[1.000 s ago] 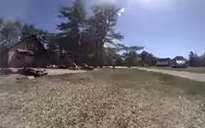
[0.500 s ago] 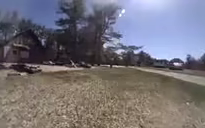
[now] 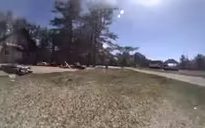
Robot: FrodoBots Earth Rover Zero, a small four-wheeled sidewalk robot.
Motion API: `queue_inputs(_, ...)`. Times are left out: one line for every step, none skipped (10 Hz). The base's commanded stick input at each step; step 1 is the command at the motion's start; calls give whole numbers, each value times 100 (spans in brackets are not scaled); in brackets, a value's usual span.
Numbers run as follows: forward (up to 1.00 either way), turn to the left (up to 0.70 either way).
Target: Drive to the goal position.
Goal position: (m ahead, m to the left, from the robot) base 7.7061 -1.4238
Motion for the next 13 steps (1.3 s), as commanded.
queue_inputs(69,6)
queue_inputs(69,6)
queue_inputs(69,6)
queue_inputs(69,6)
queue_inputs(69,6)
queue_inputs(69,6)
queue_inputs(69,6)
queue_inputs(69,6)
queue_inputs(69,6)
queue_inputs(69,6)
queue_inputs(69,6)
queue_inputs(69,6)
queue_inputs(69,6)
